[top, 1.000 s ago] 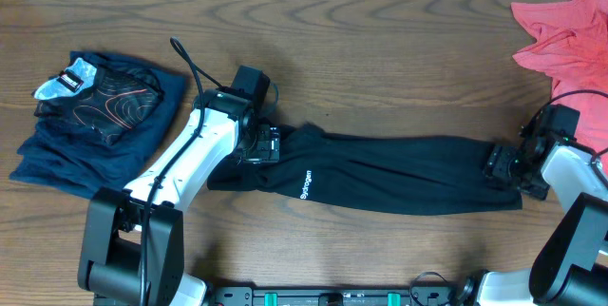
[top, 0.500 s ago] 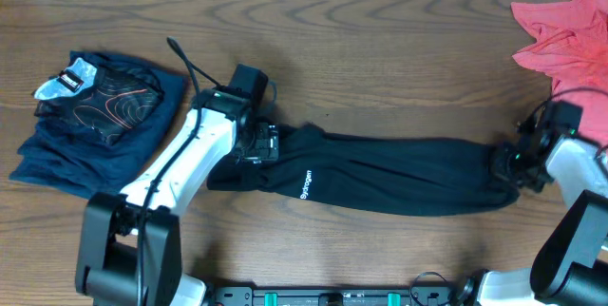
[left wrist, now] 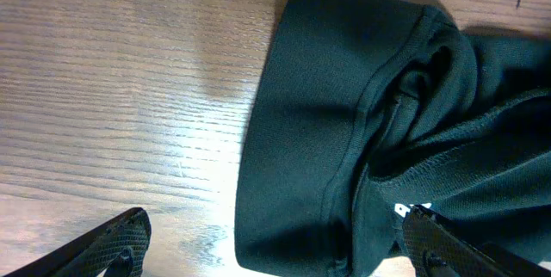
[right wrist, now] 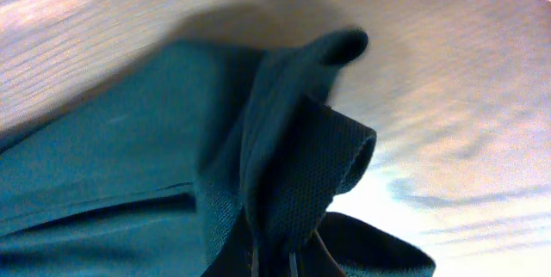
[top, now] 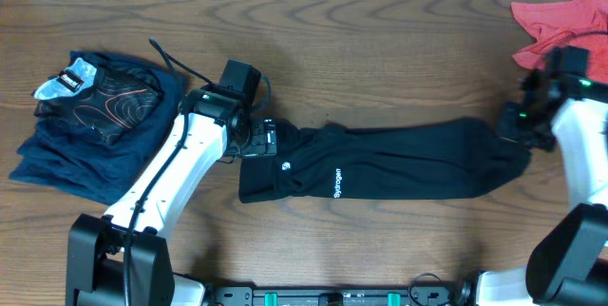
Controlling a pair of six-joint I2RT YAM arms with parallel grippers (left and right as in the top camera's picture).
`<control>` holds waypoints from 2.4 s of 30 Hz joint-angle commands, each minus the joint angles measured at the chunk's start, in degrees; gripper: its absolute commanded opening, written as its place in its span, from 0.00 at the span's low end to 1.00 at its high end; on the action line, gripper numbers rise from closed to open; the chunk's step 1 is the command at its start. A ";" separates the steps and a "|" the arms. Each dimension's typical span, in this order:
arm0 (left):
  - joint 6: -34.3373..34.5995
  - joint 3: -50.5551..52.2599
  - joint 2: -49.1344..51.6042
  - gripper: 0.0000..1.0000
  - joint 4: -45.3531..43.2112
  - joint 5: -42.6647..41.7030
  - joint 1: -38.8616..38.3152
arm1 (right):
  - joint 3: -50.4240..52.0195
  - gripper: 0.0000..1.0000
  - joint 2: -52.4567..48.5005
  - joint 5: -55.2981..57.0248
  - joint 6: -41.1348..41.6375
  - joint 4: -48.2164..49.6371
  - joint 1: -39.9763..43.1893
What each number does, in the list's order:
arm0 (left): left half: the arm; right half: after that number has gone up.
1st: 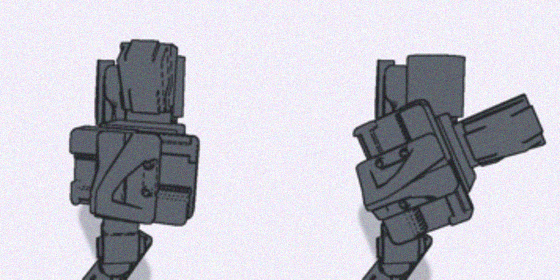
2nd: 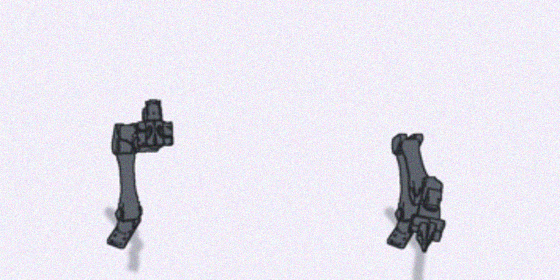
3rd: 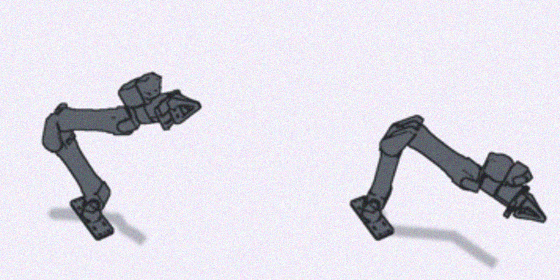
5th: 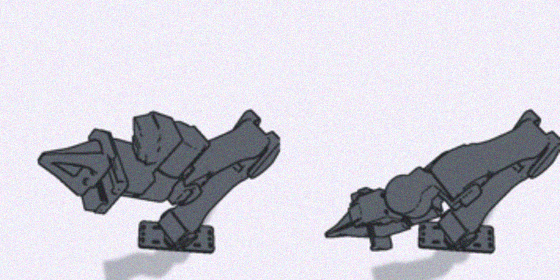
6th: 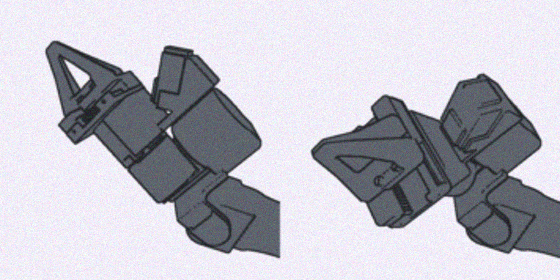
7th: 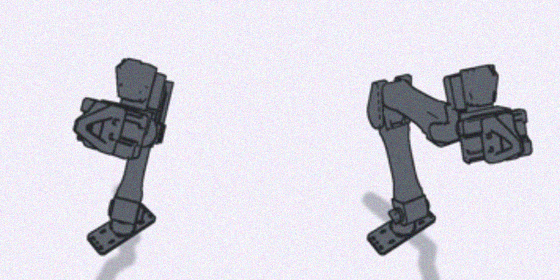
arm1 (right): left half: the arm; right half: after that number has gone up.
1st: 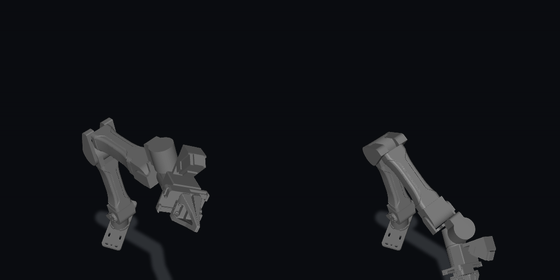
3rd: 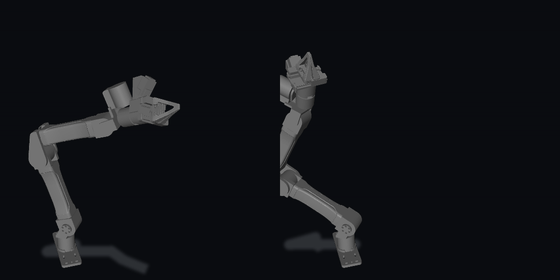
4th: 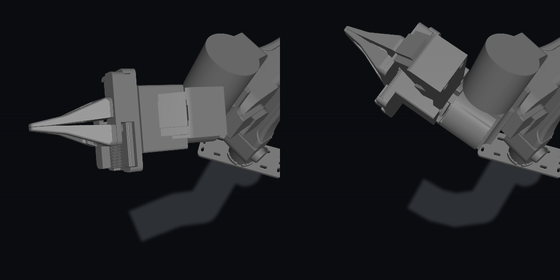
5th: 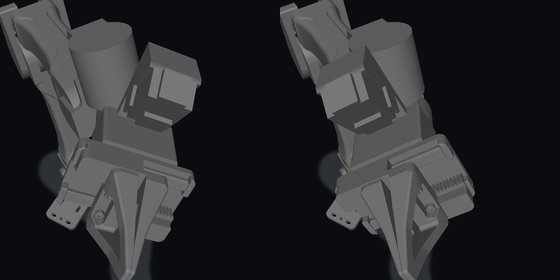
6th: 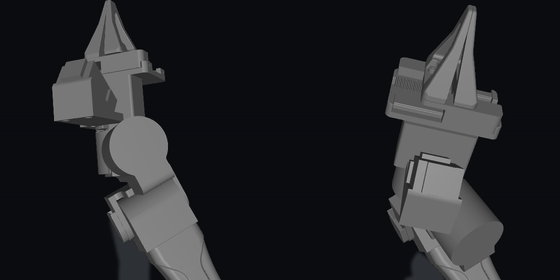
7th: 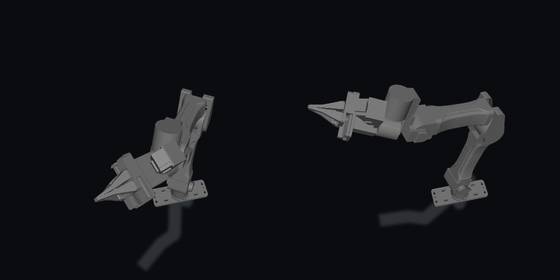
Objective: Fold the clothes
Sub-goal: 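Grasp the strip's right end with the right gripper and fold it leftward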
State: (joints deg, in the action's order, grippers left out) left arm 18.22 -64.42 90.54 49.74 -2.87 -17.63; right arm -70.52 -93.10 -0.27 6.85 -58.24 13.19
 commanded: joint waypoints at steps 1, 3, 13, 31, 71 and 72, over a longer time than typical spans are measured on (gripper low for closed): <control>0.98 -1.18 -0.44 0.95 0.59 -1.20 0.37 | -0.28 0.01 0.09 0.00 4.39 -0.02 -6.78; 1.01 -1.18 -0.44 0.95 0.79 -1.22 0.35 | -0.28 0.01 0.09 0.04 6.03 0.20 -10.88; 0.98 -1.18 -0.44 0.95 1.29 -1.22 0.35 | 0.04 0.06 -0.20 0.02 11.61 1.36 -24.13; 0.96 -1.16 -0.44 0.99 2.25 -1.18 0.37 | 0.04 0.54 -0.72 9.79 16.06 -1.18 -26.86; 0.98 -1.05 -0.44 1.00 2.27 -1.18 0.35 | 12.46 0.36 -5.11 -10.58 2.29 1.88 -27.08; 0.98 -1.07 -0.44 1.00 2.27 -1.18 0.35 | 12.46 0.38 -5.11 -8.76 4.11 2.23 -27.10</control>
State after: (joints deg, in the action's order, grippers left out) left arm 18.44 -64.42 90.54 51.86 -4.12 -17.63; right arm -57.80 -98.32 -16.32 5.13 -56.45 -13.78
